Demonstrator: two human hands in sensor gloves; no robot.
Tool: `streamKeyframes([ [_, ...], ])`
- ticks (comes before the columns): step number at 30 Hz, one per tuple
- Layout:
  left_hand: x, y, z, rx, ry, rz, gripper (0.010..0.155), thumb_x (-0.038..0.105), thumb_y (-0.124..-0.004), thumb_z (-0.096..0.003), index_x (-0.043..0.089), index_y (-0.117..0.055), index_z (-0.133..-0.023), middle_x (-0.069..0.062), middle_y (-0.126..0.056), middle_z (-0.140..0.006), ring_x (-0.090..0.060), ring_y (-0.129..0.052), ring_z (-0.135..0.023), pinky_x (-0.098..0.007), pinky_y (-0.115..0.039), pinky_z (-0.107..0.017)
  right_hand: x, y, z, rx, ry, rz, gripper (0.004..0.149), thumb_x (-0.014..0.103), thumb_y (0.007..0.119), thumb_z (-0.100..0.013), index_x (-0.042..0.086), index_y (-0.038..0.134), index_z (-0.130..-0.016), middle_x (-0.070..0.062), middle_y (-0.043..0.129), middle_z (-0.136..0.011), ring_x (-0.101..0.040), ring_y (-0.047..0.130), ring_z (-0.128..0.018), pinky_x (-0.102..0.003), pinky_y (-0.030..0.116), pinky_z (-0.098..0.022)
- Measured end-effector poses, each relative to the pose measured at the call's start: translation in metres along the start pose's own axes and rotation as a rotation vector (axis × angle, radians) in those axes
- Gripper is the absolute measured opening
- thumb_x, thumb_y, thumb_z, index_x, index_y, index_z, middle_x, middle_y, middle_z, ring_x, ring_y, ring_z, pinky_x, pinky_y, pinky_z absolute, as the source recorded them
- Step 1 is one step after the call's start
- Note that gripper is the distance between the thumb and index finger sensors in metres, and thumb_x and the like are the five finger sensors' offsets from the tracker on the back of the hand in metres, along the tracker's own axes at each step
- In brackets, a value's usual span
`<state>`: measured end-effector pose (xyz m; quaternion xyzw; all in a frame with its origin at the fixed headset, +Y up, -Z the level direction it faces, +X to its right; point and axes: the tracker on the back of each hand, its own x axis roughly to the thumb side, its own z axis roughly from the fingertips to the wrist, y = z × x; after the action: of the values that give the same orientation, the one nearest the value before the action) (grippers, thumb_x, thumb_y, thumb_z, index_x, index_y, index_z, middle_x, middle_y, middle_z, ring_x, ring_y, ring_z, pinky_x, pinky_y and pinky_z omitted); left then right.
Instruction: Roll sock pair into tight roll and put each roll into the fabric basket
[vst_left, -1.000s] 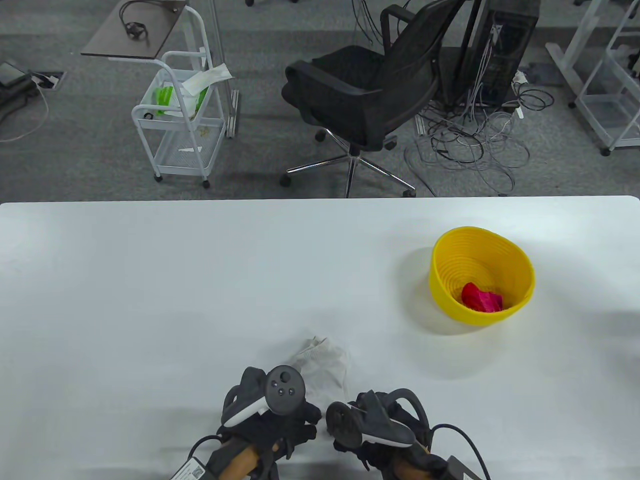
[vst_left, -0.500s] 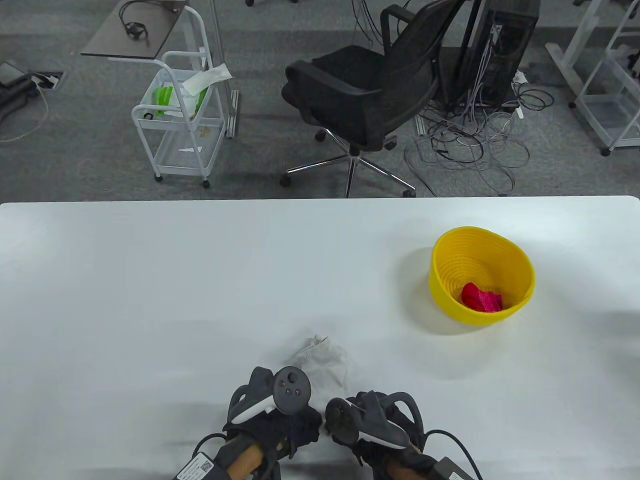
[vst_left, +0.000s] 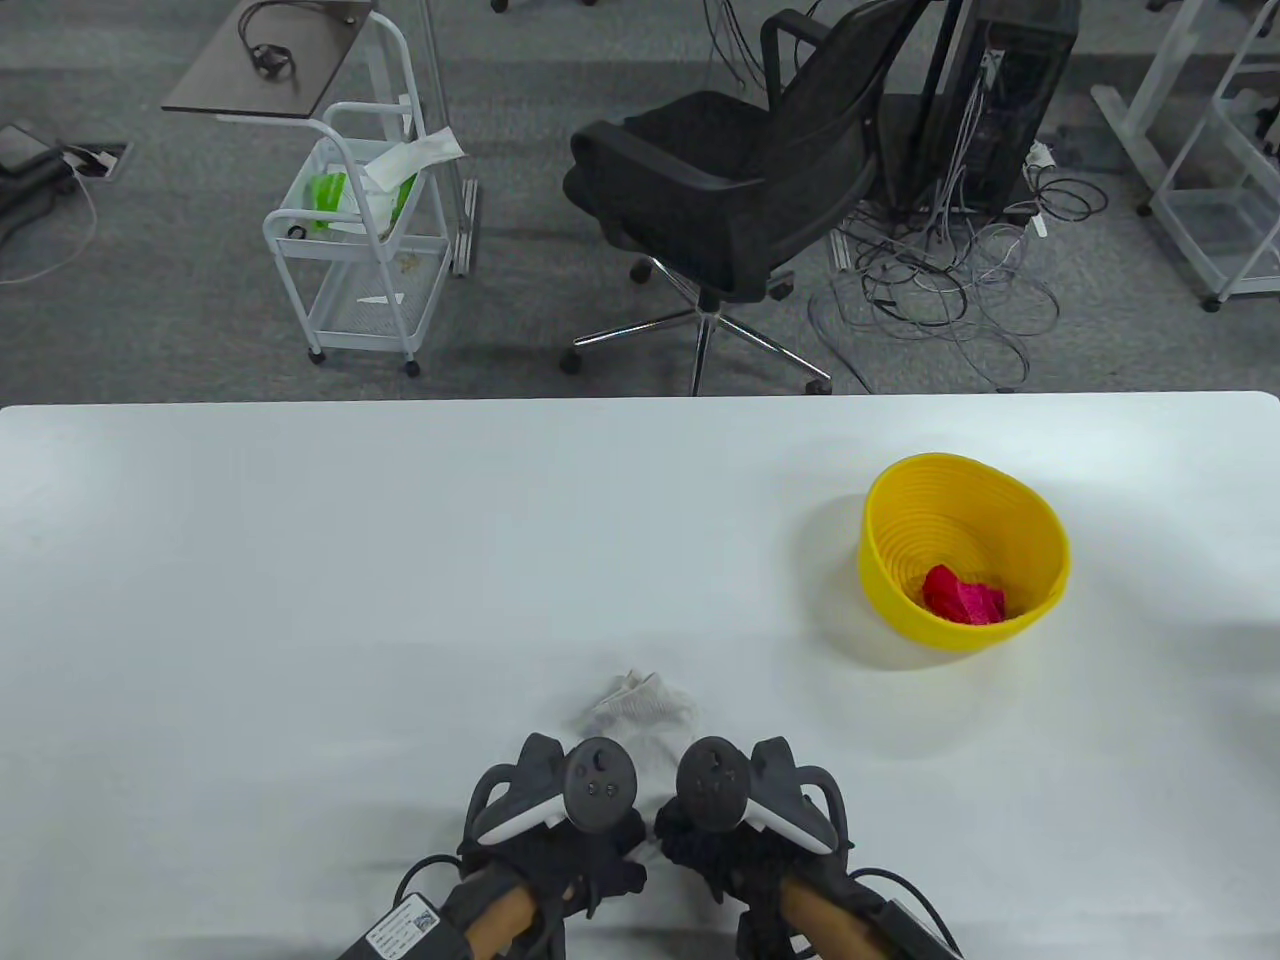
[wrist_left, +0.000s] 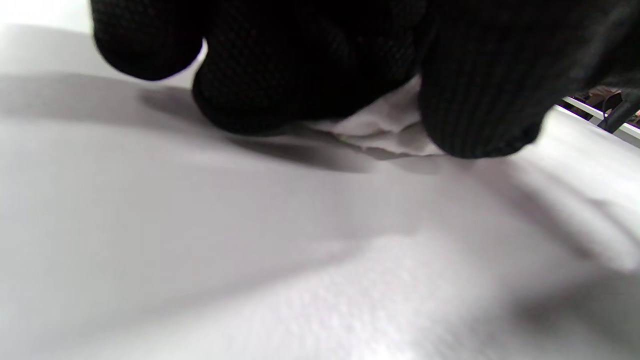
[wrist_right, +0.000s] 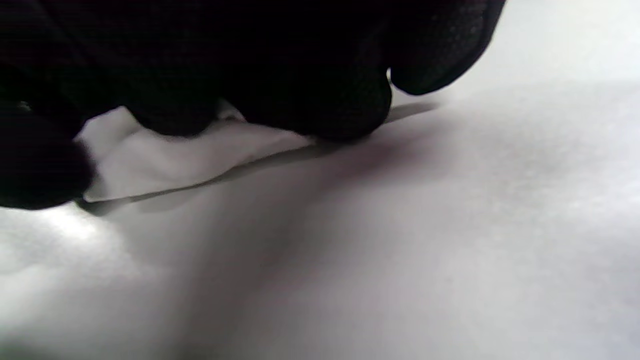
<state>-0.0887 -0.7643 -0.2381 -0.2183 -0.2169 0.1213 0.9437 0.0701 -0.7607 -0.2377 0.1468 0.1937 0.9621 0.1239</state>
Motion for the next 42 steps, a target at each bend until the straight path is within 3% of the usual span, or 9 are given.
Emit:
streamKeyframes([
  [5,-0.004,0.000,-0.003,-0.014,0.001,0.048,0.043,0.043,-0.088,-0.0356,0.026,-0.093,-0.074,-0.003,-0.094,-0.068,-0.021,-0.096,-0.049,-0.046,-0.077,-0.048,-0.002,-0.003,0.001,-0.004,0.005,-0.019,0.040,0.046,0.087,-0.040,0.031,0.090,-0.077,0.005,0.096,-0.077,-0.019,0.097,-0.068,-0.051,0.075,-0.058],
  [11,-0.008,-0.001,-0.007,-0.057,0.015,0.112,0.042,0.042,-0.084,-0.0380,0.025,-0.092,-0.076,-0.004,-0.091,-0.068,-0.021,-0.093,-0.049,-0.047,-0.074,-0.049,0.004,-0.029,0.021,-0.124,-0.108,0.009,0.040,0.043,0.092,-0.037,0.032,0.092,-0.075,0.006,0.097,-0.077,-0.019,0.099,-0.069,-0.052,0.077,-0.057],
  [14,-0.009,-0.002,-0.007,-0.059,0.012,0.120,0.042,0.042,-0.083,-0.0383,0.026,-0.091,-0.076,-0.004,-0.091,-0.068,-0.021,-0.093,-0.049,-0.046,-0.074,-0.048,0.011,-0.022,0.025,-0.095,-0.137,0.068,0.039,0.044,0.093,-0.036,0.033,0.094,-0.074,0.007,0.099,-0.076,-0.018,0.100,-0.069,-0.051,0.077,-0.056],
  [19,-0.011,-0.002,-0.007,-0.034,0.007,0.136,0.043,0.044,-0.082,-0.0377,0.024,-0.092,-0.075,-0.004,-0.092,-0.066,-0.020,-0.093,-0.046,-0.046,-0.074,-0.046,0.020,-0.005,0.019,-0.067,-0.097,0.216,0.051,0.045,0.093,-0.035,0.034,0.084,-0.084,0.006,0.090,-0.088,-0.019,0.096,-0.076,-0.052,0.075,-0.059],
  [23,-0.014,0.000,-0.005,-0.038,0.060,0.161,0.046,0.047,-0.083,-0.0368,0.024,-0.093,-0.076,-0.003,-0.093,-0.067,-0.020,-0.095,-0.047,-0.046,-0.076,-0.046,0.015,0.002,0.014,-0.069,-0.066,0.205,0.053,0.045,0.094,-0.034,0.035,0.081,-0.085,0.006,0.089,-0.089,-0.019,0.096,-0.075,-0.052,0.075,-0.059],
  [26,-0.016,0.004,0.000,-0.058,0.083,0.190,0.054,0.049,-0.084,-0.0357,0.023,-0.088,-0.083,-0.004,-0.091,-0.075,-0.021,-0.096,-0.054,-0.048,-0.075,-0.050,0.014,0.004,0.011,-0.075,-0.044,0.208,0.055,0.045,0.094,-0.034,0.034,0.080,-0.086,0.006,0.088,-0.089,-0.018,0.095,-0.075,-0.052,0.075,-0.060],
  [31,-0.021,0.006,0.008,-0.037,0.091,0.144,0.058,0.048,-0.088,-0.0338,0.026,-0.084,-0.087,-0.003,-0.089,-0.081,-0.021,-0.096,-0.059,-0.048,-0.075,-0.052,0.012,0.005,0.007,-0.109,-0.006,0.165,0.044,0.043,0.089,-0.039,0.035,0.084,-0.082,0.008,0.092,-0.083,-0.017,0.097,-0.070,-0.051,0.075,-0.059],
  [37,-0.019,0.003,0.002,0.025,0.095,0.107,0.052,0.048,-0.089,-0.0329,0.027,-0.088,-0.081,-0.002,-0.092,-0.074,-0.019,-0.097,-0.051,-0.046,-0.077,-0.049,0.011,0.005,0.005,-0.140,0.026,0.148,0.039,0.044,0.084,-0.041,0.035,0.087,-0.079,0.008,0.094,-0.079,-0.016,0.098,-0.066,-0.050,0.076,-0.058],
  [42,-0.020,0.003,0.001,0.049,0.101,0.128,0.045,0.045,-0.084,-0.0371,0.027,-0.091,-0.078,-0.002,-0.095,-0.069,-0.020,-0.098,-0.047,-0.046,-0.078,-0.046,0.008,-0.004,0.007,-0.141,0.029,0.083,0.042,0.046,0.084,-0.041,0.033,0.087,-0.081,0.006,0.094,-0.082,-0.017,0.099,-0.068,-0.050,0.077,-0.057],
])
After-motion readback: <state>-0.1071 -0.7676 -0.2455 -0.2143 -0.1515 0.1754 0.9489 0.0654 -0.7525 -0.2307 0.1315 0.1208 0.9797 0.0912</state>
